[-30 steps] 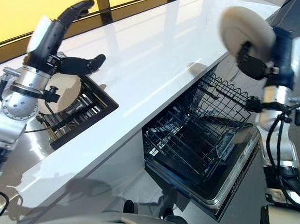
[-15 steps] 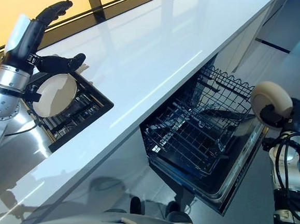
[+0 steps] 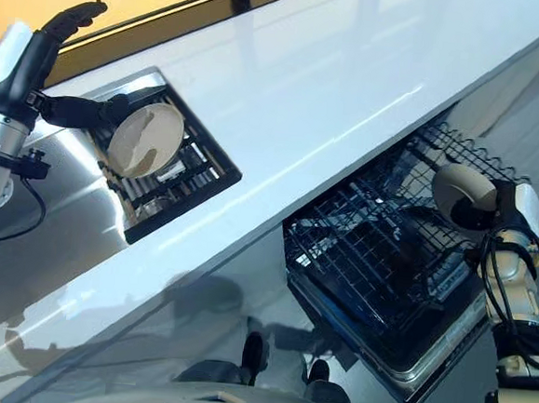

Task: Pick up plates and place into dishwasher.

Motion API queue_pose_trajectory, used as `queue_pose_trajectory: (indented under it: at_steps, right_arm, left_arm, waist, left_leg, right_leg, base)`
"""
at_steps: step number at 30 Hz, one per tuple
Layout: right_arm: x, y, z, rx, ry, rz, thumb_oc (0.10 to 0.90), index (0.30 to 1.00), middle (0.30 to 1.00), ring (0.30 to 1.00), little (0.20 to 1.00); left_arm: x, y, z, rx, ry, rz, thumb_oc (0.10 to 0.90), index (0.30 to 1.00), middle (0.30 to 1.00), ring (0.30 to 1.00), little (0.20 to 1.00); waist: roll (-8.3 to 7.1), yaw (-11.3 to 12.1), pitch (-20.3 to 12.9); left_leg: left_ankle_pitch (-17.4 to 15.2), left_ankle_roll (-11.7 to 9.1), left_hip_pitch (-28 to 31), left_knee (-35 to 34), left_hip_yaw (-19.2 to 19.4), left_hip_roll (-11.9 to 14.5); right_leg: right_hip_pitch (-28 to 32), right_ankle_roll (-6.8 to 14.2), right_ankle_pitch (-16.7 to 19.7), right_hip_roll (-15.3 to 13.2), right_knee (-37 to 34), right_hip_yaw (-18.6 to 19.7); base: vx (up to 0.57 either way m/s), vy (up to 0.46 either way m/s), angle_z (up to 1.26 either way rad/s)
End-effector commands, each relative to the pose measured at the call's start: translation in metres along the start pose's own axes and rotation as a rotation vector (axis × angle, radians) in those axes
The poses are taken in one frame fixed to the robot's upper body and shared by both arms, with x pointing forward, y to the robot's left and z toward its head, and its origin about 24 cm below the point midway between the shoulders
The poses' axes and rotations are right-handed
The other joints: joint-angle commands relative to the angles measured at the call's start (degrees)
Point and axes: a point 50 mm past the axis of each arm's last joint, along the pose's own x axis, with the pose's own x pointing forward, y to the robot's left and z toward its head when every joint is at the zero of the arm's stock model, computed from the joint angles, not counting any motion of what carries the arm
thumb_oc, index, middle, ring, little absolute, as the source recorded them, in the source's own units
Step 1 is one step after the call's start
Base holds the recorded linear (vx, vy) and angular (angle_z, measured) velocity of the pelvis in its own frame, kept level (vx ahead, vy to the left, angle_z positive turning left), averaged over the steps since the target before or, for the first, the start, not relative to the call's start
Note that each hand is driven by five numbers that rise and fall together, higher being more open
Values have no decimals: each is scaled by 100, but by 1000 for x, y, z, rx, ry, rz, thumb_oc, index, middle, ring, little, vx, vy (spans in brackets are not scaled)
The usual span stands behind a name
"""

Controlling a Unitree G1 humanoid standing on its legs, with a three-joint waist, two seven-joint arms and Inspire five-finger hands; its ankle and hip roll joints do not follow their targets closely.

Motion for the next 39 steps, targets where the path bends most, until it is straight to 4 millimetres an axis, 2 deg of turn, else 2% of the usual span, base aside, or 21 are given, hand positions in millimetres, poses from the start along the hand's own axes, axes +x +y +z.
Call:
queue_pose_trajectory:
  at_steps: [1, 5, 10, 18, 19, 20, 21, 28, 39]
  right_arm:
    - [21, -67, 46, -83, -130, -202, 100, 300, 300, 300, 200]
    - [25, -61, 34, -117, -37, -183, 100, 300, 300, 300, 200]
    - [25, -41, 11, -202, 113, -87, 100, 300, 300, 300, 200]
    - [19, -13, -2, -253, 161, 8, 100, 300, 300, 300, 200]
    - [19, -10, -1, -262, 156, 17, 303, 474, 474, 474, 403]
    - [19, -10, -1, -264, 153, 18, 388, 547, 547, 547, 488]
    - [19, -7, 1, -269, 138, 18, 800, 900, 900, 900, 900]
    - [17, -2, 25, -270, -45, -17, 800, 900, 900, 900, 900]
    - [7, -6, 42, -219, -203, -38, 800, 900, 900, 900, 900]
  left_arm:
    - [9, 58, 15, 109, -97, 216, 800, 900, 900, 900, 900]
    - [7, 58, 15, 117, -97, 220, 800, 900, 900, 900, 900]
    - [3, 56, 14, 106, -94, 216, 800, 900, 900, 900, 900]
    - [0, 53, 12, 109, -77, 198, 800, 900, 900, 900, 900]
    - [0, 54, 12, 104, -76, 197, 800, 900, 900, 900, 900]
    - [0, 54, 12, 104, -76, 197, 800, 900, 900, 900, 900]
    - [0, 53, 12, 101, -75, 195, 800, 900, 900, 900, 900]
    - [-3, 51, 11, 96, -75, 178, 800, 900, 900, 900, 900]
    - [-18, 46, 1, 121, -36, 171, 800, 900, 900, 900, 900]
  waist:
    - [107, 80, -313]
    - [135, 172, -241]
    - [179, 262, -202]
    - [207, 306, -162]
    - [210, 311, -158]
    - [210, 311, -155]
    - [209, 309, -157]
    - [200, 279, -184]
    - [151, 224, -261]
  left_leg:
    - [-913, -134, 26, 587, 292, -18]
    - [-880, -197, -101, 703, 259, 6]
    - [-838, -269, -185, 777, 256, 31]
    - [-808, -315, -228, 848, 269, 55]
    - [-804, -319, -235, 854, 272, 54]
    - [-803, -321, -236, 854, 274, 55]
    - [-797, -324, -235, 848, 281, 57]
    - [-774, -321, -189, 786, 306, 35]
    - [-801, -213, -13, 581, 323, -78]
  right_leg:
    - [-581, -232, -1096, 258, 1636, -217]
    - [-600, -295, -1143, 218, 1701, -312]
    - [-568, -350, -1147, 192, 1666, -398]
    - [-512, -381, -1095, 220, 1555, -376]
    - [-509, -377, -1084, 224, 1534, -360]
    - [-507, -375, -1079, 226, 1526, -356]
    - [-503, -368, -1066, 231, 1502, -346]
    - [-440, -317, -993, 266, 1364, -274]
    - [-350, -181, -829, 286, 1079, -154]
  base:
    - [15, -31, 23]
    - [1, -18, 13]
    - [8, 8, 23]
    - [6, 7, 6]
    - [0, 0, 0]
    - [0, 0, 0]
    - [0, 0, 0]
    - [-3, 35, 0]
    - [1, 56, -11]
